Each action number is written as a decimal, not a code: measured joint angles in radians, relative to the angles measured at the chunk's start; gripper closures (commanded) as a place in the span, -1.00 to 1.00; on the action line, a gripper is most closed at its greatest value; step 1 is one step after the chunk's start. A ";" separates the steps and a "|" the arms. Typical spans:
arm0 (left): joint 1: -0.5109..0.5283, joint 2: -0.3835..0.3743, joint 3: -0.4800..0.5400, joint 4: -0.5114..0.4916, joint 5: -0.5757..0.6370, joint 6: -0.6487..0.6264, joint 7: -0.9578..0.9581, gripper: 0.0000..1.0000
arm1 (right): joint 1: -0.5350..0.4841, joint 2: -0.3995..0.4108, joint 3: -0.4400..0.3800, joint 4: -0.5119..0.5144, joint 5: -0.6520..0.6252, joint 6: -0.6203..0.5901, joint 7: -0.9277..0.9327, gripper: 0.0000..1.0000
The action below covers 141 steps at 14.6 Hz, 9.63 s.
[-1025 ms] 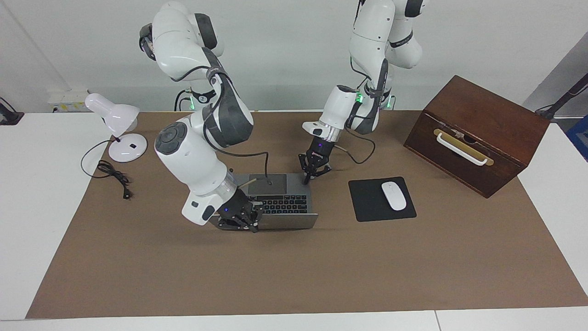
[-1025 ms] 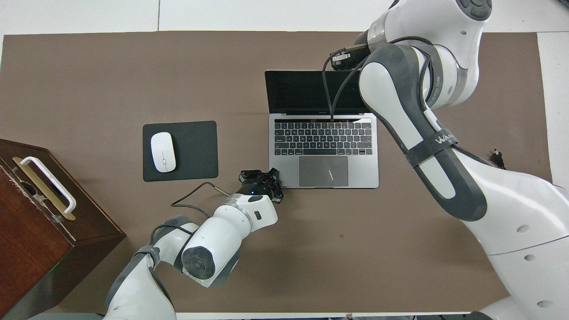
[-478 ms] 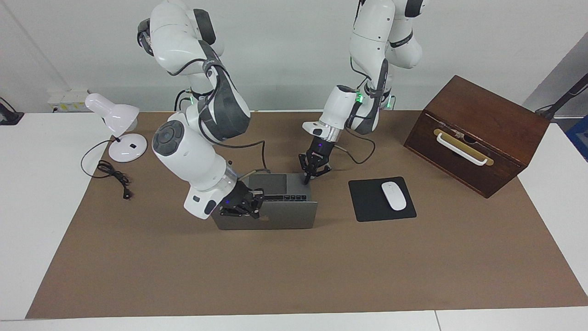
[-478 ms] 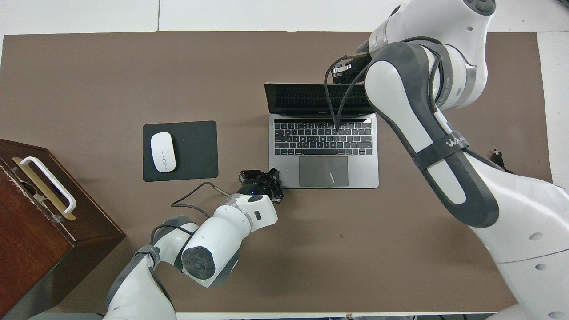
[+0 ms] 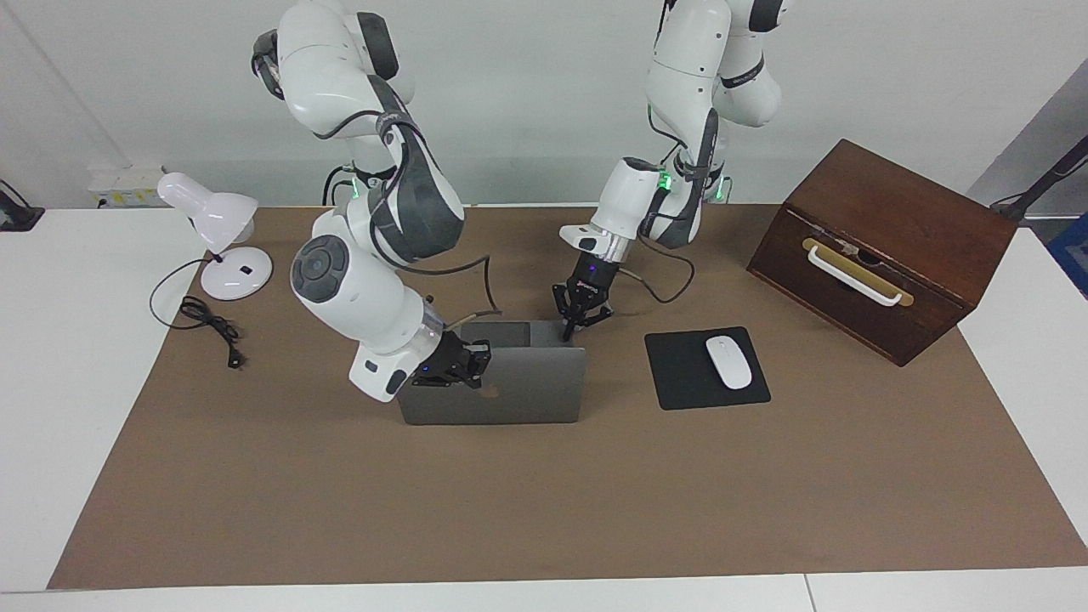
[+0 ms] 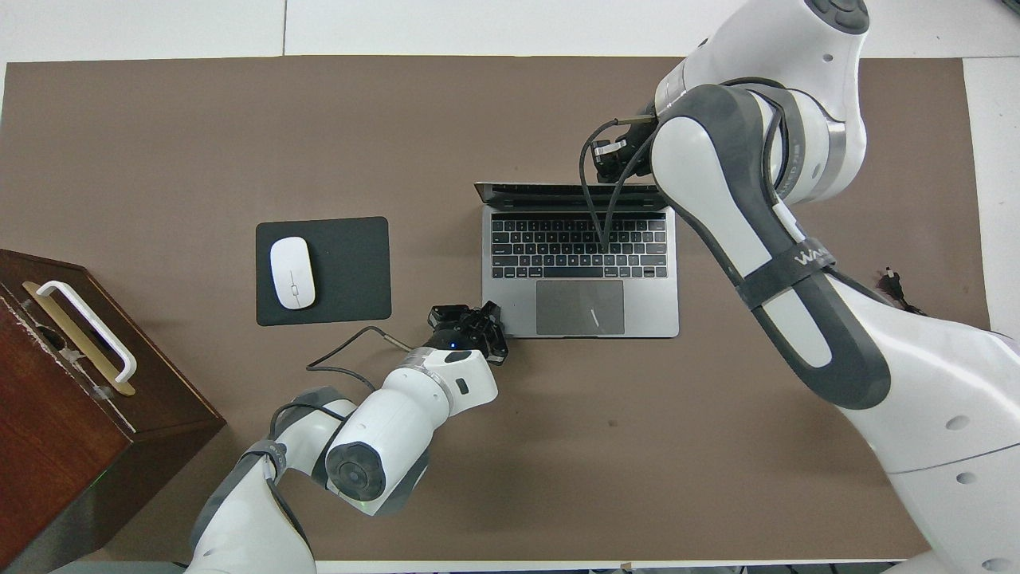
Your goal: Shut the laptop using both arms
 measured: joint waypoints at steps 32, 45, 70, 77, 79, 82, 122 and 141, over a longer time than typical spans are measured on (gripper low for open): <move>0.000 0.000 0.000 0.000 0.000 0.001 0.016 1.00 | 0.008 -0.143 0.000 -0.374 0.000 0.146 0.064 1.00; 0.000 0.000 0.000 0.000 0.000 0.001 0.020 1.00 | 0.027 -0.146 0.001 -0.449 0.000 0.228 0.064 1.00; 0.000 0.001 0.000 0.000 0.000 0.001 0.024 1.00 | 0.089 -0.169 -0.001 -0.481 0.000 0.267 0.153 1.00; 0.000 0.001 0.000 0.000 0.000 0.001 0.024 1.00 | 0.089 -0.169 -0.001 -0.478 0.000 0.267 0.153 1.00; 0.000 0.001 0.000 0.000 0.000 0.001 0.024 1.00 | 0.087 -0.171 -0.005 -0.460 0.000 0.255 0.153 1.00; 0.000 0.001 0.000 0.000 0.000 0.001 0.024 1.00 | 0.080 -0.183 -0.013 -0.396 -0.014 0.177 0.153 1.00; 0.060 -0.623 0.026 0.043 0.000 -1.212 0.077 1.00 | -0.135 -0.548 -0.026 -0.376 -0.237 -0.155 0.153 -1.00; 0.400 -0.623 0.030 0.287 0.010 -1.527 0.292 -1.00 | -0.174 -0.591 -0.027 -0.417 -0.317 -0.207 0.153 -1.00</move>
